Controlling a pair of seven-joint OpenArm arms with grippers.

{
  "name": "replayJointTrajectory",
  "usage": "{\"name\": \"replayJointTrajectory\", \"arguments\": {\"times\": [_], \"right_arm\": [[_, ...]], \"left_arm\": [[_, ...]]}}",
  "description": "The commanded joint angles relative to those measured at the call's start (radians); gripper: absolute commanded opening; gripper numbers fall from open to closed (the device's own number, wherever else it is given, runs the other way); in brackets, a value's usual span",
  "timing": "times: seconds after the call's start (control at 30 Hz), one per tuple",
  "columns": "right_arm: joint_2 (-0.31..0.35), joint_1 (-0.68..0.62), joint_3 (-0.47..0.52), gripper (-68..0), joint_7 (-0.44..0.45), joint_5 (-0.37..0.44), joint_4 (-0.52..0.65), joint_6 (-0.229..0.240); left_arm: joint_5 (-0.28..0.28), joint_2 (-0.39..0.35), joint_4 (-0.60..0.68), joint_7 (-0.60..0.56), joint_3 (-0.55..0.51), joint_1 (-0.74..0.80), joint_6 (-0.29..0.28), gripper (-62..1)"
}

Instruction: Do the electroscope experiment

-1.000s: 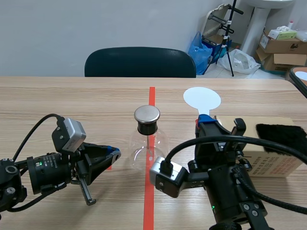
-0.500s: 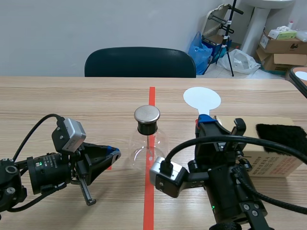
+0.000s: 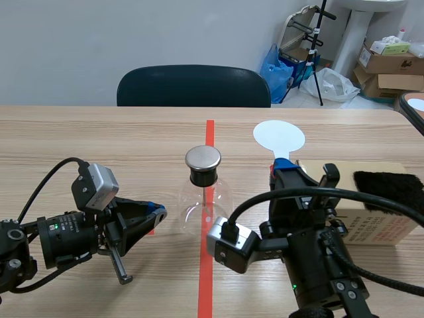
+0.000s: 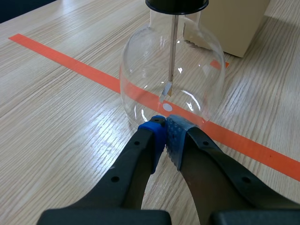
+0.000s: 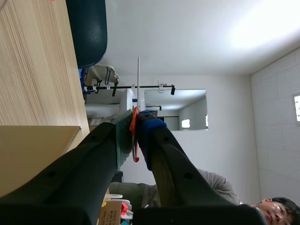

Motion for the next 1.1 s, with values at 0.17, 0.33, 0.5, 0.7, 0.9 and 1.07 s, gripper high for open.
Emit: {"name": "replayJointTrajectory", "arguments": {"times": [0.17,0.33,0.5,0.7,0.9,1.07], "right_arm": [[0.005,0.012,0.006,-65.8,-0.004,-0.001,0.008,-0.011],[0.005,0.012,0.006,-65.8,-0.004,-0.001,0.008,-0.011],[0.005,0.012,0.006,-65.8,-0.004,-0.001,0.008,-0.011],[0.005,0.012,0.006,-65.8,-0.004,-0.001,0.008,-0.011],[0.005,0.012,0.006,-65.8,-0.004,-0.001,0.008,-0.011],[0.005,0.012,0.006,-65.8,-0.004,-0.001,0.008,-0.011]], "left_arm": [[-0.013,0.000,0.024,-0.013,-0.003,-0.003,-0.003,-57.7],[-0.014,0.000,0.024,-0.014,-0.003,-0.003,-0.003,-57.7],[-0.026,0.000,0.024,-0.014,-0.003,-0.003,-0.003,-57.7],[-0.026,0.000,0.024,-0.014,-0.003,-0.003,-0.003,-57.7],[-0.025,0.000,0.024,-0.014,-0.003,-0.003,-0.003,-57.7],[-0.025,0.000,0.024,-0.014,-0.003,-0.003,-0.003,-57.7]]}}
